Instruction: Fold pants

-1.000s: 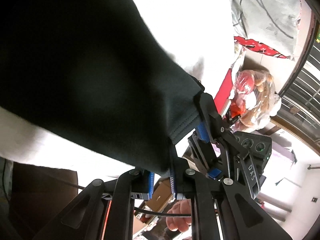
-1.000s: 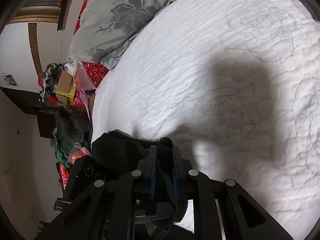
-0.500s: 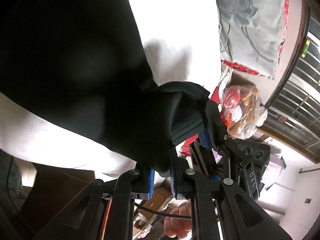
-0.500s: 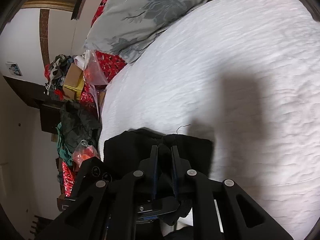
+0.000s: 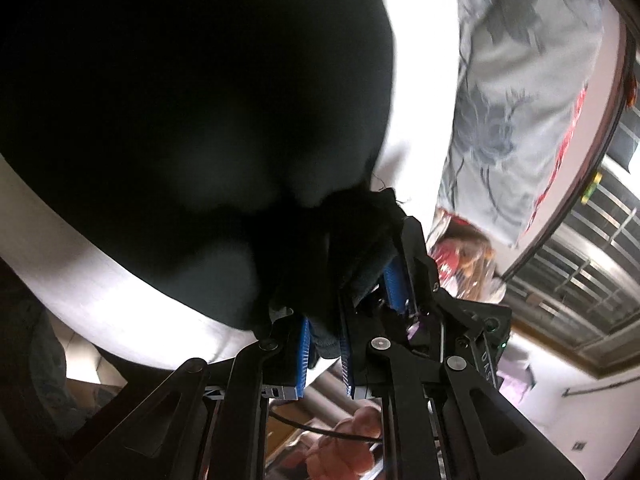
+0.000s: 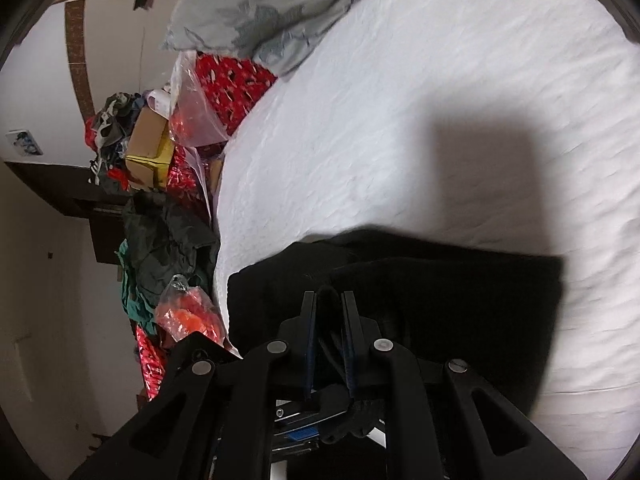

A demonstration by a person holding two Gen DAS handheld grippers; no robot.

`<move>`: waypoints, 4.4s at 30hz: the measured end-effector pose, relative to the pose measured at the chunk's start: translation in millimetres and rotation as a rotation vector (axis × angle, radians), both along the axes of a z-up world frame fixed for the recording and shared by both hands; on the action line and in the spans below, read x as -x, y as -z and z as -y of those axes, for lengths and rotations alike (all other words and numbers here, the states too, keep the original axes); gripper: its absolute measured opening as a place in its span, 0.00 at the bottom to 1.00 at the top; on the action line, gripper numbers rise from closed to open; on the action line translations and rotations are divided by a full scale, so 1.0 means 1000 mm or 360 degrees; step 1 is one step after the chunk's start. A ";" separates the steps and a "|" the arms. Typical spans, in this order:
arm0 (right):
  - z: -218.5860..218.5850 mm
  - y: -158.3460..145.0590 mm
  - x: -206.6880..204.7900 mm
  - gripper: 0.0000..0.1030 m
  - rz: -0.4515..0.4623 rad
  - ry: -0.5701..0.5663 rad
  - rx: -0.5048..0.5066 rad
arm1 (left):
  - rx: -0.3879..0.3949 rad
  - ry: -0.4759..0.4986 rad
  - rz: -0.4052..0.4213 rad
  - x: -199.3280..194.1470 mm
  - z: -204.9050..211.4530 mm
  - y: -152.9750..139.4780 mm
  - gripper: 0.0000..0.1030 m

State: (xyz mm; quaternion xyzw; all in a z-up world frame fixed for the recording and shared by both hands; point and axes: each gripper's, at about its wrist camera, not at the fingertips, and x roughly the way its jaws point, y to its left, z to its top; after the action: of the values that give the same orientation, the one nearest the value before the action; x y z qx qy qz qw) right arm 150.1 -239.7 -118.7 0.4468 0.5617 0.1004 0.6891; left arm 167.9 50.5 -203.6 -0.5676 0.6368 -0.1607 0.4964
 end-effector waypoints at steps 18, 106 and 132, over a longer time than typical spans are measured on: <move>0.020 -0.044 0.059 0.50 0.0186 0.0235 -0.0068 | -0.0435 0.0081 0.0291 0.024 -0.066 -0.061 0.71; -0.287 -0.030 0.052 0.68 0.0519 -0.0728 0.1174 | -0.1003 0.0938 0.0574 -0.092 -0.201 -0.142 0.75; -0.358 -0.001 0.031 0.70 0.0492 -0.0711 0.1588 | -0.0859 0.1328 0.0607 -0.142 -0.155 -0.113 0.84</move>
State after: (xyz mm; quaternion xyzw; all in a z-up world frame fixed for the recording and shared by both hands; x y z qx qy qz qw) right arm 119.2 118.1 -117.5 -0.0826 0.5145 0.0304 0.8530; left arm 310.2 205.7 -90.5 -0.0788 0.7257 -0.2753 0.6257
